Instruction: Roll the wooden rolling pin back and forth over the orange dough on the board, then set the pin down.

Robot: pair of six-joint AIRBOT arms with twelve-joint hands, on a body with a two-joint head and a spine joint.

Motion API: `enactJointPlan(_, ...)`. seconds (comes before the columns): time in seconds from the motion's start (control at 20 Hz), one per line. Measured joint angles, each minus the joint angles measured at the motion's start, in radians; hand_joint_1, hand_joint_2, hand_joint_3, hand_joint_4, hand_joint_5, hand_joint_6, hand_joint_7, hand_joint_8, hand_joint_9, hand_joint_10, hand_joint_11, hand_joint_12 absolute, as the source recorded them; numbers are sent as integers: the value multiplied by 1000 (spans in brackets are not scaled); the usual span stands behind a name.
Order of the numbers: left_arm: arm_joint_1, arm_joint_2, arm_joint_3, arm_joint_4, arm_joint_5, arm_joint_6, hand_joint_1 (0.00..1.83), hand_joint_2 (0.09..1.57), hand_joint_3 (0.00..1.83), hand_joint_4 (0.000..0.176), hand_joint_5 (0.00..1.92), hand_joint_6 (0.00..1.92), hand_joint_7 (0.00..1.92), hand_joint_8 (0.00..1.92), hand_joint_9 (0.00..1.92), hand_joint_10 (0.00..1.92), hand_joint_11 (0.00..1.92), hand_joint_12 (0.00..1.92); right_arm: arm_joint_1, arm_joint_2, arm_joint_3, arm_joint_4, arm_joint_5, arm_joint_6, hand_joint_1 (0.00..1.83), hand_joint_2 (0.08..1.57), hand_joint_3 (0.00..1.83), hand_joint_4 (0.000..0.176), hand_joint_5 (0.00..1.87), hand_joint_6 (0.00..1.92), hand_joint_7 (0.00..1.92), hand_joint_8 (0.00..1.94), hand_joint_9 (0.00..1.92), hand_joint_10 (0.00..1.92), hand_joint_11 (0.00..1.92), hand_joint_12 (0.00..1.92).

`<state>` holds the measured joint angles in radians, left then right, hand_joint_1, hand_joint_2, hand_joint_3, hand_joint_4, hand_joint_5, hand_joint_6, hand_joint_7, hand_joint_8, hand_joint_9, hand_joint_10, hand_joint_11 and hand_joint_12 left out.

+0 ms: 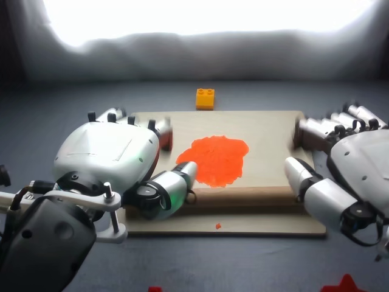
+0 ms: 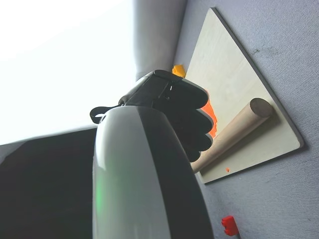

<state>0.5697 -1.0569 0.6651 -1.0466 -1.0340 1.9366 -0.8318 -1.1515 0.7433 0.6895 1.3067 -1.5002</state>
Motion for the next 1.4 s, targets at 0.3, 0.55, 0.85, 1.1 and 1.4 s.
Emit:
enactJointPlan(0.3,21,-39,26,37,-15,-25,0,1346,19,0,26,12,6,2,2,1,0,0,1,-49,0,59,10,-83,0,1476,24,0,58,6,43,5,0,0,0,0)
enactJointPlan(0.55,68,-79,38,78,-77,-42,0,1356,20,0,3,1,0,0,0,0,0,0,5,-149,56,140,14,-133,0,1442,5,0,48,4,44,4,0,0,0,0)
enactJointPlan(0.85,159,-135,71,128,-188,-101,0,1441,54,0,12,5,4,2,0,0,0,0,24,-296,214,133,42,-149,0,1565,45,0,71,8,75,7,34,9,4,2)
enactJointPlan(1.1,217,-177,103,155,-209,-119,0,1494,68,0,2,1,0,0,0,0,0,0,17,-323,233,111,45,-161,0,1571,45,0,78,9,66,7,4,2,0,0)
enactJointPlan(1.4,246,-225,142,160,-213,-133,0,1512,60,0,17,7,0,0,0,0,0,0,12,-341,233,110,54,-179,0,1569,29,0,61,1,55,0,1,0,0,0)
